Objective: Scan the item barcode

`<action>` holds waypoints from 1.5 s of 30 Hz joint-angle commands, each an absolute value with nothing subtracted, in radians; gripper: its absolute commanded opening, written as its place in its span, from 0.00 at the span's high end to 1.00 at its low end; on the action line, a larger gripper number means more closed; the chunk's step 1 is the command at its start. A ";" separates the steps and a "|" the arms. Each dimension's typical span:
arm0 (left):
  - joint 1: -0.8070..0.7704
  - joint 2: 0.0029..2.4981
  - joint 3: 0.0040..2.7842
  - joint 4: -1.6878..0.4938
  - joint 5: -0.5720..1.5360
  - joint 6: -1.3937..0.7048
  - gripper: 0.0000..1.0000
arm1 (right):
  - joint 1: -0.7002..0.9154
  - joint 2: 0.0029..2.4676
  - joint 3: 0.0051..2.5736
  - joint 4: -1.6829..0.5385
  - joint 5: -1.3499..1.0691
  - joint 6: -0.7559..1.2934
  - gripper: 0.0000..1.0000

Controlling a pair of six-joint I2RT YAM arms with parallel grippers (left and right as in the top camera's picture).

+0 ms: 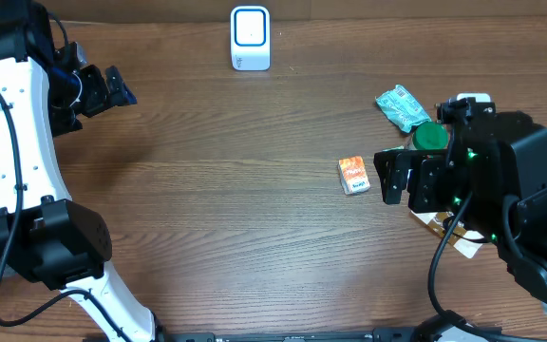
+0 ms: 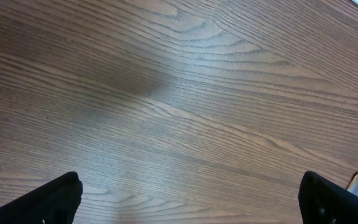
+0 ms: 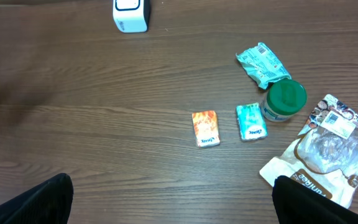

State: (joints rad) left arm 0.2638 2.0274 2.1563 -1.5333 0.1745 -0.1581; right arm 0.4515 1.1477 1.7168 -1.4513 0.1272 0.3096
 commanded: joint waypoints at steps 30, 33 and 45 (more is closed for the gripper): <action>0.267 2.015 2.170 -1.532 0.171 -0.164 0.00 | 0.379 1.012 1.717 -1.463 0.126 0.306 0.00; 0.267 2.015 2.170 -1.532 0.171 -0.164 0.00 | 0.371 0.978 1.688 -1.477 0.130 0.305 0.00; 0.267 2.015 2.170 -1.532 0.171 -0.164 0.01 | 0.331 0.755 1.238 -1.129 -0.113 -0.128 0.00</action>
